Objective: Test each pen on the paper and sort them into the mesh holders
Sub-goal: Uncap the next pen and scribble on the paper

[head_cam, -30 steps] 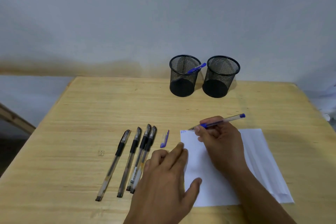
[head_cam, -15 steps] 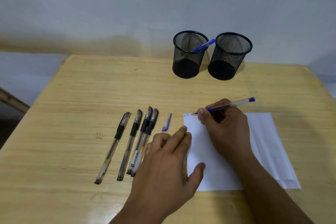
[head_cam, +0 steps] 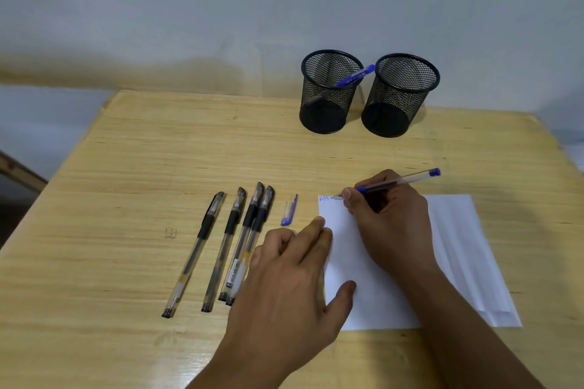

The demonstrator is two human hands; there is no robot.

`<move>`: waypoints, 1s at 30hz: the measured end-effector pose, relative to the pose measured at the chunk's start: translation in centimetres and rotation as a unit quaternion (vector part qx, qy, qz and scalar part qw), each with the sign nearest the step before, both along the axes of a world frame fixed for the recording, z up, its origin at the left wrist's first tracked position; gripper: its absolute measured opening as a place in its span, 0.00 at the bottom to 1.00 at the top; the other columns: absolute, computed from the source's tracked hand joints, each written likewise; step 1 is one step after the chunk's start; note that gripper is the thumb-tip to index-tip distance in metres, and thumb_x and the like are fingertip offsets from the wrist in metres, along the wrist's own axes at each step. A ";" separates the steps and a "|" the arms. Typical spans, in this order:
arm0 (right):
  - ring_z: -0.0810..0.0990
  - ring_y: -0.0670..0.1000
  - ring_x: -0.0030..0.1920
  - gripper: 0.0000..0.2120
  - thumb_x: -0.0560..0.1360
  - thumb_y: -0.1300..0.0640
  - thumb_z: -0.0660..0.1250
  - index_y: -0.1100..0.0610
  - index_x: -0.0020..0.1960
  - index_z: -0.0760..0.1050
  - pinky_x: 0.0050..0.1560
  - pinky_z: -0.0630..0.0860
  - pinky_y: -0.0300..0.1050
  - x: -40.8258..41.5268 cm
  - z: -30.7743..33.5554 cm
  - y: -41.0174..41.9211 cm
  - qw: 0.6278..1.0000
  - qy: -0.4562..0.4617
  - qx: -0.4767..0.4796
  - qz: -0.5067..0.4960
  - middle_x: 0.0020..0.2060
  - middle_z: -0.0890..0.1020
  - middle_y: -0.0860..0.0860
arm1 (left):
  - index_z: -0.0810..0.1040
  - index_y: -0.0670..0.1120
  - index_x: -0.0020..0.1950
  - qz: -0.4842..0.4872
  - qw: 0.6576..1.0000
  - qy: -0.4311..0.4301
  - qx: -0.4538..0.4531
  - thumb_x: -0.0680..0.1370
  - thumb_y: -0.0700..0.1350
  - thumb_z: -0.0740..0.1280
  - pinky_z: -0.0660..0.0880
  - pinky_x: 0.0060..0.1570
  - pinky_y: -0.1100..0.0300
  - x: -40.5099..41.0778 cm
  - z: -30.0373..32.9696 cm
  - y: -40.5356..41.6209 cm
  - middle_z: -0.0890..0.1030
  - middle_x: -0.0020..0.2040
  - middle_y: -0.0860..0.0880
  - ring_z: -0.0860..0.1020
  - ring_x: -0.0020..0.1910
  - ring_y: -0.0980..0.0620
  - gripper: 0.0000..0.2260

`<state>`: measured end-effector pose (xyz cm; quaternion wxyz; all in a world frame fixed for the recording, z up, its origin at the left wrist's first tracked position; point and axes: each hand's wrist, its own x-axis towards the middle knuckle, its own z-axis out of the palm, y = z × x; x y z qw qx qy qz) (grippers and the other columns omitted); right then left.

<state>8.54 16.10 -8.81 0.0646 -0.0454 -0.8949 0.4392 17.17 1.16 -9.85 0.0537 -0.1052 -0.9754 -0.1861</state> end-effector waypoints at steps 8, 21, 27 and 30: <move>0.78 0.38 0.36 0.06 0.75 0.51 0.71 0.54 0.46 0.78 0.34 0.68 0.27 0.0 -0.1 0.0 1.000 -0.006 0.000 0.000 0.34 0.79 0.40 | 0.73 0.52 0.67 -0.004 1.000 -0.005 0.004 0.73 0.64 0.63 0.73 0.51 0.55 0.0 0.0 0.0 0.71 0.71 0.57 0.68 0.55 0.51 0.27; 0.78 0.38 0.36 0.06 0.75 0.53 0.71 0.54 0.46 0.77 0.33 0.70 0.26 -0.1 0.1 0.0 1.000 -0.010 -0.005 -0.009 0.35 0.80 0.41 | 0.73 0.52 0.67 0.002 1.000 0.001 0.009 0.73 0.65 0.63 0.74 0.52 0.55 -0.1 0.0 0.1 0.72 0.71 0.58 0.69 0.55 0.52 0.27; 0.78 0.39 0.37 0.06 0.75 0.53 0.70 0.55 0.47 0.76 0.33 0.70 0.24 0.0 0.3 -0.2 1.000 -0.017 -0.007 -0.011 0.36 0.81 0.44 | 0.73 0.52 0.67 0.003 1.000 0.002 0.006 0.73 0.65 0.63 0.72 0.52 0.56 -0.1 -0.1 0.2 0.71 0.71 0.59 0.68 0.55 0.52 0.27; 0.79 0.40 0.37 0.07 0.75 0.53 0.70 0.55 0.47 0.77 0.35 0.69 0.26 -0.1 0.3 -0.2 1.000 -0.019 -0.010 -0.012 0.38 0.83 0.46 | 0.73 0.52 0.67 0.003 1.000 0.004 0.011 0.73 0.64 0.64 0.73 0.52 0.55 0.0 -0.1 0.2 0.71 0.71 0.58 0.68 0.55 0.52 0.27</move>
